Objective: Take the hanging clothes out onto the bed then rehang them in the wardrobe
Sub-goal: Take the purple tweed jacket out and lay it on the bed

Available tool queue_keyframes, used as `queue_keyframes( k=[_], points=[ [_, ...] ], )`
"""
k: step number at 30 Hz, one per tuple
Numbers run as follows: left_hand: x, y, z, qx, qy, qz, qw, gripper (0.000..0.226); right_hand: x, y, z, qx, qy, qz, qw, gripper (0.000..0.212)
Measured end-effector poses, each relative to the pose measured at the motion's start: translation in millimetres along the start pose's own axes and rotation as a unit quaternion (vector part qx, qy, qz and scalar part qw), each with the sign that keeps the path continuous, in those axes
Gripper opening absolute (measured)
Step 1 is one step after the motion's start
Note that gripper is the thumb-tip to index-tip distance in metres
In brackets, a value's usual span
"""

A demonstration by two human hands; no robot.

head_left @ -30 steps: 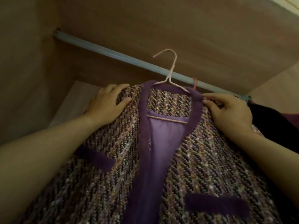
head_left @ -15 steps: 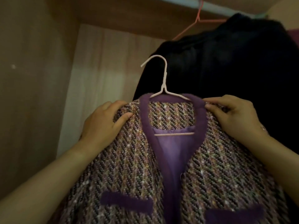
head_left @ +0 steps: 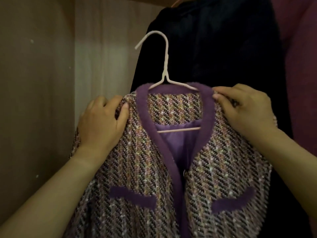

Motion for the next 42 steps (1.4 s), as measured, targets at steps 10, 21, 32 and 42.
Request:
queue_keyframes(
  k=[10,21,32,42],
  points=[
    [30,120,51,0.004,0.015,0.085,0.996,0.036,-78,143,30,0.002,-0.059,0.034,0.998,0.024],
    [82,273,56,0.058,0.011,0.178,0.982,0.032,-140,298,24,0.058,-0.084,0.007,0.995,0.022],
    [179,353,206,-0.114,-0.011,0.231,0.966,0.032,-173,454,180,-0.051,-0.257,0.008,0.965,0.026],
    [311,448,422,-0.321,-0.023,0.334,0.886,0.029,-255,689,366,-0.15,-0.41,0.115,0.892,0.025]
  ],
)
Point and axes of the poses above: each hand's wrist, its own z-axis away from the middle knuckle, its own y-axis out of the back of the hand, x = y × z, the point moved 10 cm from there along -z, towards the middle knuckle, and after that the axes turned 6 degrees about -z, right-handed, at the moved point
